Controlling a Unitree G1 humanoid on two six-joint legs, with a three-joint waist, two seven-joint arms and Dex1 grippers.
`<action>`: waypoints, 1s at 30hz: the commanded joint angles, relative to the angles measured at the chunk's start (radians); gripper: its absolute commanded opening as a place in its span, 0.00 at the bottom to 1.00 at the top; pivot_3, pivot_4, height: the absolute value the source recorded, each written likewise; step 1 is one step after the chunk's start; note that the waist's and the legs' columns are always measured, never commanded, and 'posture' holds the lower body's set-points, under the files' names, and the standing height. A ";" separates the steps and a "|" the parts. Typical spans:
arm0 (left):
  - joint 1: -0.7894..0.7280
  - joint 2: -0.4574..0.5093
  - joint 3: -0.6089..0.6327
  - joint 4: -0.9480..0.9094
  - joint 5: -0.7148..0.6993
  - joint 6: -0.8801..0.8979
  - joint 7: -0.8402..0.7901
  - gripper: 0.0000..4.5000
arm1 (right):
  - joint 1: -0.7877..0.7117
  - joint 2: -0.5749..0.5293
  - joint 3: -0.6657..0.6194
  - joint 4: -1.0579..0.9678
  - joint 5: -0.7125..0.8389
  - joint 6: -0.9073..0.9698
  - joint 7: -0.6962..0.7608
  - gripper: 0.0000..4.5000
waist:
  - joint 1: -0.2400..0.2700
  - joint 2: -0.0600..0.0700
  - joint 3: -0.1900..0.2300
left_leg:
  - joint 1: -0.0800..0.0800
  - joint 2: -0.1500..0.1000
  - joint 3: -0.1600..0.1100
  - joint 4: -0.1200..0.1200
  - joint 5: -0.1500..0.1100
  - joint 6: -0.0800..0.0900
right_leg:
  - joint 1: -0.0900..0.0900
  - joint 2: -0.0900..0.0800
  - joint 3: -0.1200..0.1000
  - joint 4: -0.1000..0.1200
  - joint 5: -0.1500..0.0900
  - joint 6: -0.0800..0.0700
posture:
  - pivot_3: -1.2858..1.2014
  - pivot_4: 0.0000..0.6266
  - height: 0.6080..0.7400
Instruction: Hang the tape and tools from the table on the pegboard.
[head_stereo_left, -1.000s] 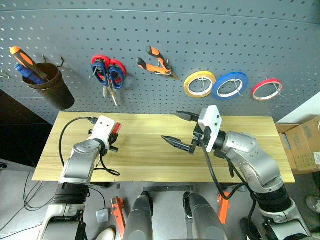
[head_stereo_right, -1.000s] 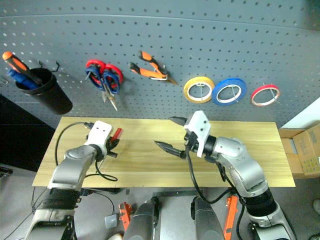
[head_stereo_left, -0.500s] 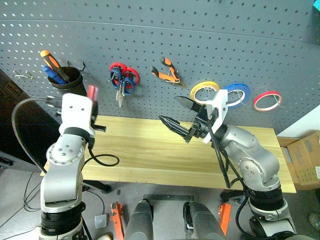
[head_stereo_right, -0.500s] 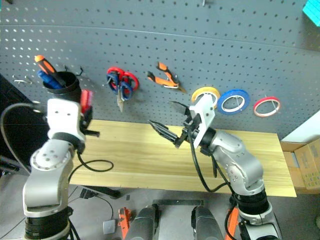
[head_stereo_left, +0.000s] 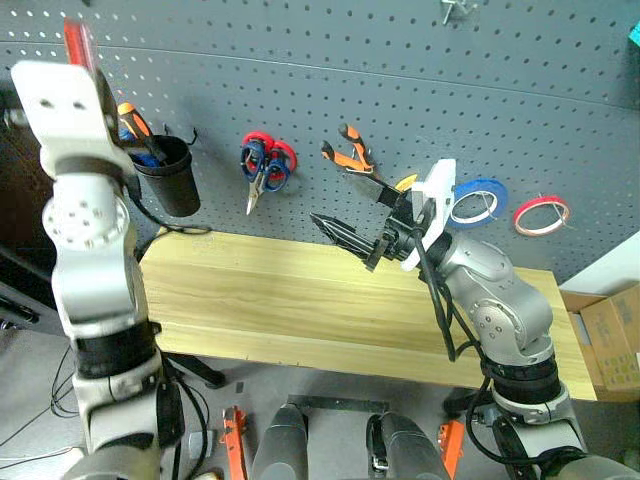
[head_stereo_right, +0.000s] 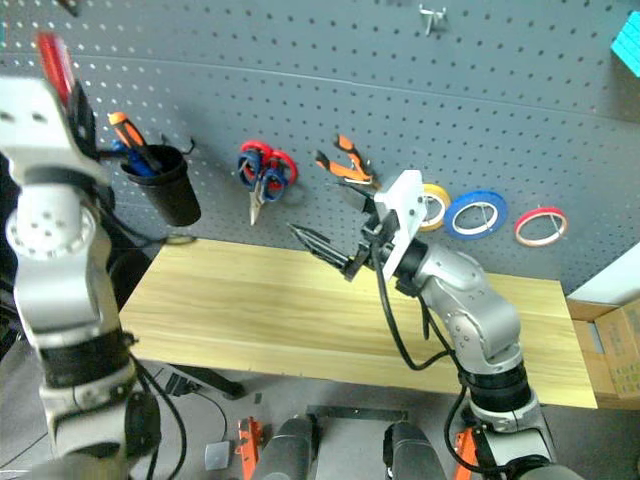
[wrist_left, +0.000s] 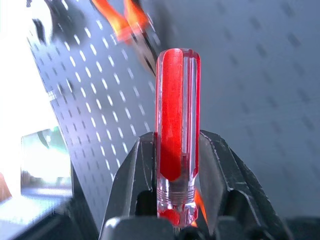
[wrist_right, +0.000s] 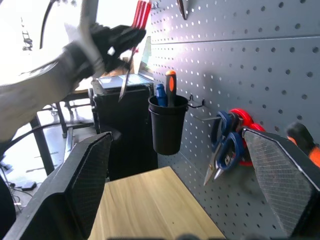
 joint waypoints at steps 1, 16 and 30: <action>-0.103 0.041 -0.014 0.137 -0.022 -0.118 -0.034 0.18 | -0.027 -0.008 -0.025 -0.025 0.009 -0.024 0.006 1.00 | 0.000 0.000 0.000 | 0.000 0.000 0.000 0.000 0.000 0.000 | 0.000 0.000 0.000 0.000 0.000 0.000 | 0.59 0.19 1.00; -0.266 0.031 -0.022 0.572 -0.117 -0.336 -0.094 0.18 | -0.009 -0.027 -0.046 -0.039 -0.006 -0.012 -0.031 1.00 | -0.020 0.000 0.000 | 0.000 0.000 0.000 0.000 0.000 0.000 | 0.000 0.000 0.000 0.001 0.000 0.000 | 0.57 0.26 1.00; 0.101 -0.045 0.054 0.192 -0.166 -0.109 0.039 0.18 | 0.012 -0.061 -0.050 -0.045 0.001 0.000 -0.041 1.00 | -0.056 0.001 0.001 | 0.003 0.002 0.000 0.000 0.000 0.000 | 0.000 0.000 0.001 0.005 0.000 -0.001 | 0.57 0.30 1.00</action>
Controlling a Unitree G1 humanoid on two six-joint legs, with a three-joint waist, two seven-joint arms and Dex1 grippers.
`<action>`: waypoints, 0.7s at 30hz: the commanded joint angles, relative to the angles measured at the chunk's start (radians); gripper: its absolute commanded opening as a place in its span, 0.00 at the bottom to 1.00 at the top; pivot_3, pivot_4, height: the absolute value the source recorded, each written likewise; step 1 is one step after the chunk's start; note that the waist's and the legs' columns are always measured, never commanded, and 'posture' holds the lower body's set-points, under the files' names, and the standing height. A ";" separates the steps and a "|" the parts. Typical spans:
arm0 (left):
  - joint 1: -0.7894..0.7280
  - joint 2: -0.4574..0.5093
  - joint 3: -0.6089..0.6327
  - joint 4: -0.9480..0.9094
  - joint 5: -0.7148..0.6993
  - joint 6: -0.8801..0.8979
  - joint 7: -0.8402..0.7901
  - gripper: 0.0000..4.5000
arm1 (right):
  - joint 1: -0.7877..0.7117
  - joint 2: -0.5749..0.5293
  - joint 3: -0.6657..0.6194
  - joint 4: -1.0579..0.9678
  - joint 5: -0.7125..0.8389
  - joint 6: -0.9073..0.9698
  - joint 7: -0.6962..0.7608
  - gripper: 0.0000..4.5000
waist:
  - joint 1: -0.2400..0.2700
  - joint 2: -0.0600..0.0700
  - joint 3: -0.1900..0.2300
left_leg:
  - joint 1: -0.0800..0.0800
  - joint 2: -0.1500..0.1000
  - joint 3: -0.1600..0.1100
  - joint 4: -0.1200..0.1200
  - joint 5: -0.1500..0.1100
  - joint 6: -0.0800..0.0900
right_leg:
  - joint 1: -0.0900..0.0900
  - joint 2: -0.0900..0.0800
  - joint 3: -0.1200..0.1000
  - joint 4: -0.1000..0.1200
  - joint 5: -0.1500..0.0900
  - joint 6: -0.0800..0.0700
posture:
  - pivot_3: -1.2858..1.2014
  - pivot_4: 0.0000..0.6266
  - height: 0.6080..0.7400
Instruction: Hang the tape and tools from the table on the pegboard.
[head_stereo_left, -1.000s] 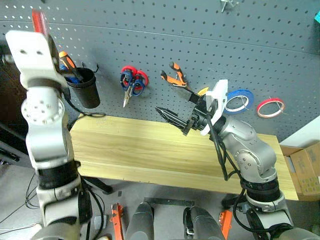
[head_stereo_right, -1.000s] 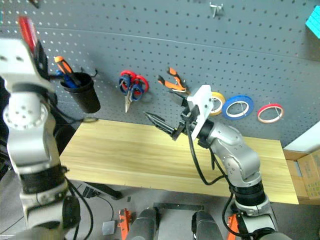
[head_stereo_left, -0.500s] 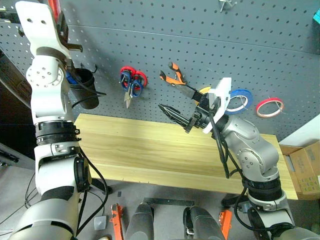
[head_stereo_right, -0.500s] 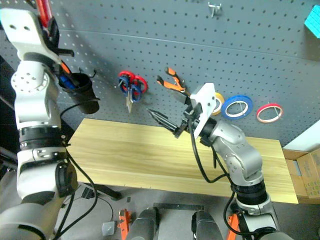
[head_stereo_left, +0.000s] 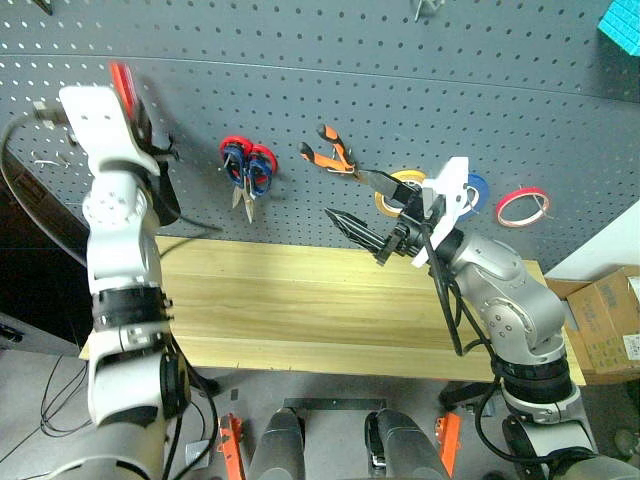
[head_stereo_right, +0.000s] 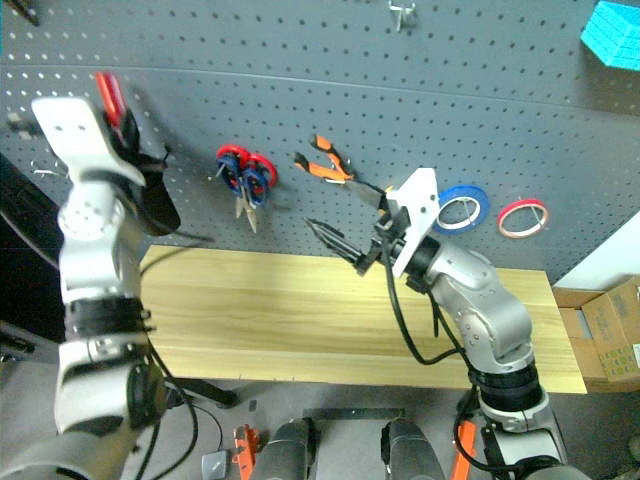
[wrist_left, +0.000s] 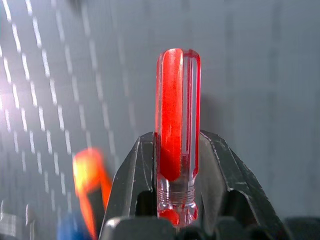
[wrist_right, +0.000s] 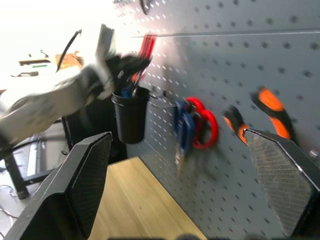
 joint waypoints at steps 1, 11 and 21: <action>-0.003 0.021 0.035 -0.132 -0.011 0.036 0.026 0.18 | -0.008 -0.008 -0.023 -0.036 0.013 -0.006 0.001 1.00 | 0.004 0.000 0.001 | 0.000 0.000 -0.001 0.000 0.000 0.000 | 0.000 0.000 -0.001 0.000 0.000 0.000 | 0.57 0.30 1.00; 0.011 0.037 0.036 -0.159 -0.036 0.070 -0.006 0.70 | -0.015 -0.007 -0.014 -0.022 0.007 -0.015 0.021 1.00 | 0.007 0.000 0.001 | 0.002 0.000 0.000 0.000 0.000 0.000 | 0.002 0.001 0.001 -0.001 -0.003 0.004 | 0.58 0.31 1.00; 0.002 0.034 0.014 -0.198 -0.049 0.111 -0.027 0.99 | -0.004 -0.013 -0.017 -0.033 -0.001 -0.013 0.010 1.00 | 0.006 0.001 0.001 | 0.002 0.000 0.000 0.000 0.000 0.000 | 0.002 0.001 0.001 -0.001 -0.003 0.004 | 0.57 0.31 1.00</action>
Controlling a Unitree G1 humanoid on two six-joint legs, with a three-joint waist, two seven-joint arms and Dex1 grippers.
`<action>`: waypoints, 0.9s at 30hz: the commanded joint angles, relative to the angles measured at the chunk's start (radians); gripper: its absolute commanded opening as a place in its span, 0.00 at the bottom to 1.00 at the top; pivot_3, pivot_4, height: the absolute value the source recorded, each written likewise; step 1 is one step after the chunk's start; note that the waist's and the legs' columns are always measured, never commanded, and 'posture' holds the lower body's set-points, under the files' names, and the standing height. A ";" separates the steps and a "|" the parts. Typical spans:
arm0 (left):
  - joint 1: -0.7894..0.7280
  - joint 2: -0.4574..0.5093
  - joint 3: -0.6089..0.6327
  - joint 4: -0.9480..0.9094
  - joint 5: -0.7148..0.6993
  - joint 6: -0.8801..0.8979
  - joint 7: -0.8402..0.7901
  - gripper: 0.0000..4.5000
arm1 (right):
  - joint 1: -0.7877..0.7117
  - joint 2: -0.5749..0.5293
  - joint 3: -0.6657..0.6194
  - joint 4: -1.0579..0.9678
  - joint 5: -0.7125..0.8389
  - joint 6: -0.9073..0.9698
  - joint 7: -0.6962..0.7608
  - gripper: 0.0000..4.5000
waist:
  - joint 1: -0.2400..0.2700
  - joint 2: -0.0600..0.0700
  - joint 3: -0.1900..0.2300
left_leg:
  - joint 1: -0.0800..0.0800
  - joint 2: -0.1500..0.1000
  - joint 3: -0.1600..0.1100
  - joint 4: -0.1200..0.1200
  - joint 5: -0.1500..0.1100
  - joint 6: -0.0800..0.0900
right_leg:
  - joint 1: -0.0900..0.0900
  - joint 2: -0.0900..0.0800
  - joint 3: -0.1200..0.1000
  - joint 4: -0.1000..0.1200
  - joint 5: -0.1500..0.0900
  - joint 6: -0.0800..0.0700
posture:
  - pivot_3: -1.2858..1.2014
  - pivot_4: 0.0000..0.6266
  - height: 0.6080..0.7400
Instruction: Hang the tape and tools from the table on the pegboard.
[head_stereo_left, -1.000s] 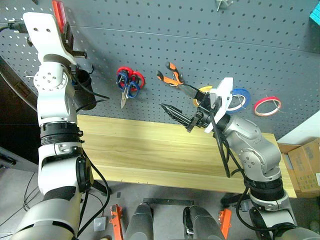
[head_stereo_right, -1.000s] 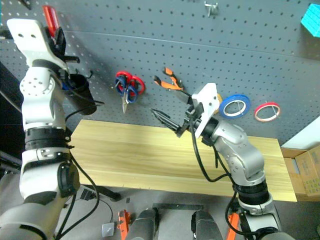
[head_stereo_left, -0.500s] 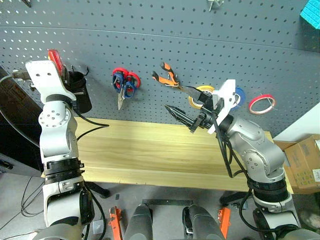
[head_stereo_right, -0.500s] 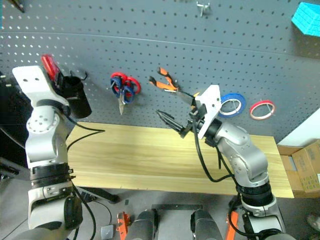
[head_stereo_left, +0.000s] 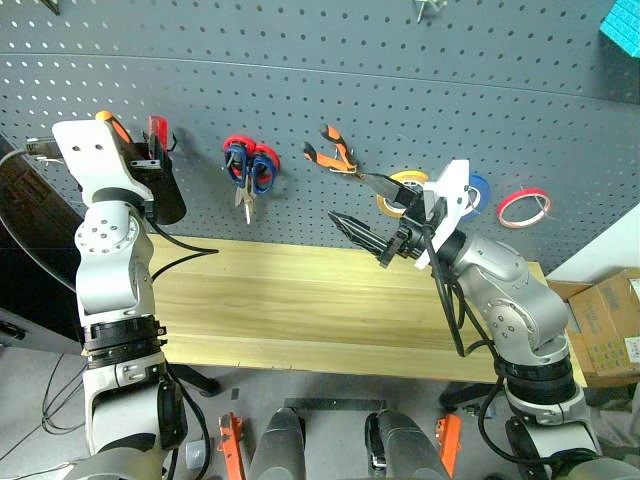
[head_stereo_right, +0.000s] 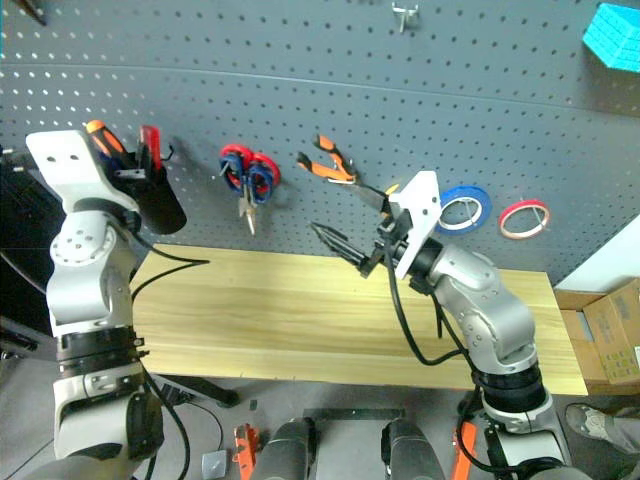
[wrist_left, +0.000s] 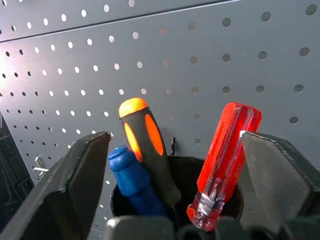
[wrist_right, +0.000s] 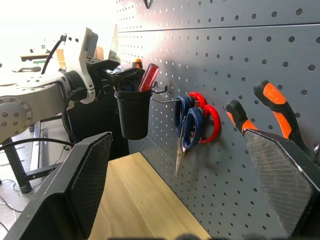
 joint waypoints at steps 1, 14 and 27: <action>-0.011 0.014 -0.008 -0.103 -0.015 0.017 -0.025 0.99 | -0.003 -0.008 -0.019 -0.037 -0.002 -0.015 -0.007 1.00 | 0.000 0.000 0.000 | 0.000 0.000 0.000 0.000 0.000 0.000 | 0.000 0.000 0.000 0.000 0.000 0.000 | 0.57 0.31 1.00; 0.164 -0.093 -0.148 -0.542 -0.109 0.272 -0.111 0.99 | 0.161 -0.089 -0.007 -0.175 -0.066 0.009 -0.069 1.00 | -0.003 0.001 0.001 | -0.001 -0.001 0.001 -0.001 0.000 0.000 | 0.000 -0.001 0.001 -0.003 -0.001 0.000 | 0.56 0.30 1.00; 0.503 -0.176 -0.171 -0.550 -0.122 0.362 -0.103 0.99 | 0.529 -0.005 -0.085 -0.230 -0.317 0.114 -0.434 1.00 | -0.003 0.001 0.000 | 0.000 0.000 0.002 -0.002 0.000 0.000 | -0.001 -0.001 0.002 -0.004 -0.005 -0.007 | 0.54 0.29 1.00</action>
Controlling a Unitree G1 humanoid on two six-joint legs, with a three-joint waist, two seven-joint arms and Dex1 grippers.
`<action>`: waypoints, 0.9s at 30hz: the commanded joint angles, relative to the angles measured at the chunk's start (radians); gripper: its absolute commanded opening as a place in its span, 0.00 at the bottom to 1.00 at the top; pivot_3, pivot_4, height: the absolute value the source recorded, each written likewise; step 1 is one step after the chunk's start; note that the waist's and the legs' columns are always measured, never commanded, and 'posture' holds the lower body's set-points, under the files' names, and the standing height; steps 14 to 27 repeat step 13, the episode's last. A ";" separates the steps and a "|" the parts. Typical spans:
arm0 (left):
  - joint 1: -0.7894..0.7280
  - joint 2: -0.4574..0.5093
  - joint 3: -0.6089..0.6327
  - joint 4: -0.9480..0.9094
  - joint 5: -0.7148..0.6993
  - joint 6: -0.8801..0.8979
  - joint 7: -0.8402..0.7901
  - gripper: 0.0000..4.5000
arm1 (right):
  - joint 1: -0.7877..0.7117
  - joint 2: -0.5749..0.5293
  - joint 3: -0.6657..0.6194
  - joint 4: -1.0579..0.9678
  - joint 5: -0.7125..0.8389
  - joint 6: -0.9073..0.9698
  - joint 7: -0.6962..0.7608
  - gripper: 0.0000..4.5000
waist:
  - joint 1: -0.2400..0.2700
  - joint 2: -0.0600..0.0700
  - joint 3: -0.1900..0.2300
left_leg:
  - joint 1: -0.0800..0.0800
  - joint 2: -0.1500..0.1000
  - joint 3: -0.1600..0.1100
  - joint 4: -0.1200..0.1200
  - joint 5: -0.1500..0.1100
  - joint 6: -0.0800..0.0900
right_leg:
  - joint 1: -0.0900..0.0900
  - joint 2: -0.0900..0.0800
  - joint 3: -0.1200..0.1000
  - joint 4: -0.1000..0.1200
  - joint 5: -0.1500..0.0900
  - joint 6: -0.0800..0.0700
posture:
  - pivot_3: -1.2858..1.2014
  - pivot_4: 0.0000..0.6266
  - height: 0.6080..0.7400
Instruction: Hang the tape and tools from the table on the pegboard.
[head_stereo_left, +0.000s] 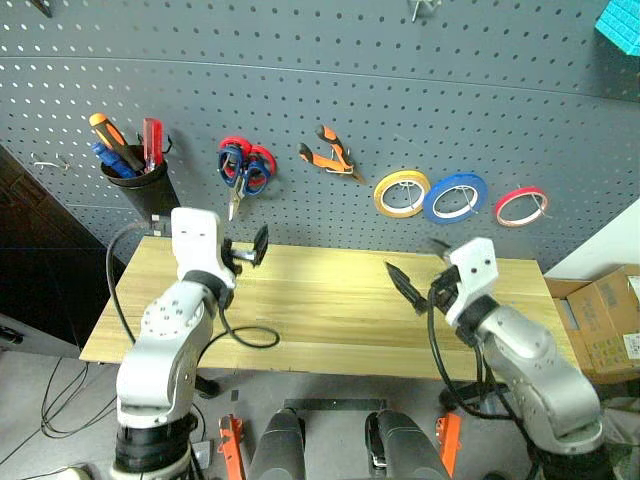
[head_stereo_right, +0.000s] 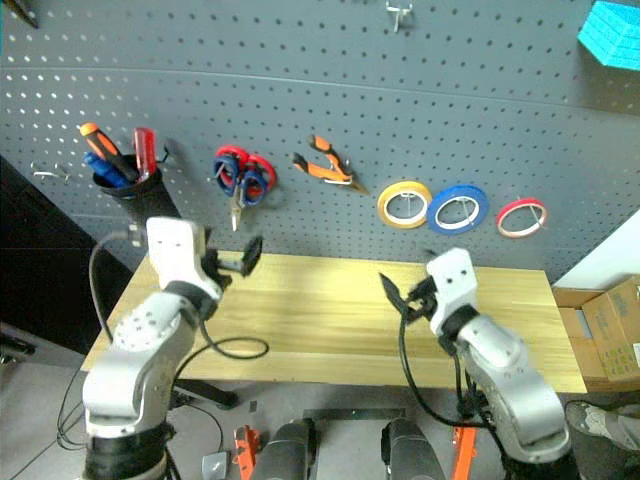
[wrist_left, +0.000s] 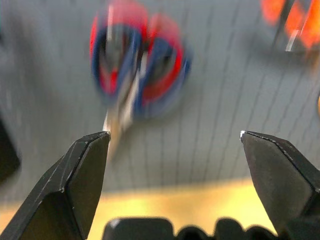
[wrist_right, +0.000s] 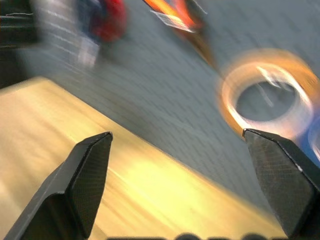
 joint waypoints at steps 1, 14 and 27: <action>0.014 -0.007 0.035 0.054 0.005 -0.004 0.005 0.99 | 0.034 0.046 -0.065 -0.006 -0.045 0.029 -0.102 1.00 | 0.000 0.000 0.000 | 0.000 0.000 0.000 0.001 0.000 0.000 | 0.000 0.000 0.000 0.000 0.000 0.000 | 0.54 0.29 1.00; -0.064 0.007 -0.016 0.291 0.055 -0.100 -0.049 0.99 | 0.063 0.119 -0.138 0.133 -0.134 -0.032 -0.196 1.00 | -0.006 0.001 -0.001 | -0.001 -0.001 0.002 0.001 0.000 0.000 | 0.000 -0.002 -0.001 -0.002 0.000 0.000 | 0.53 0.23 1.00; -0.064 0.007 -0.016 0.291 0.055 -0.100 -0.049 0.99 | 0.063 0.119 -0.138 0.133 -0.134 -0.032 -0.196 1.00 | -0.006 0.001 -0.001 | -0.001 -0.001 0.002 0.001 0.000 0.000 | 0.000 -0.002 -0.001 -0.002 0.000 0.000 | 0.53 0.23 1.00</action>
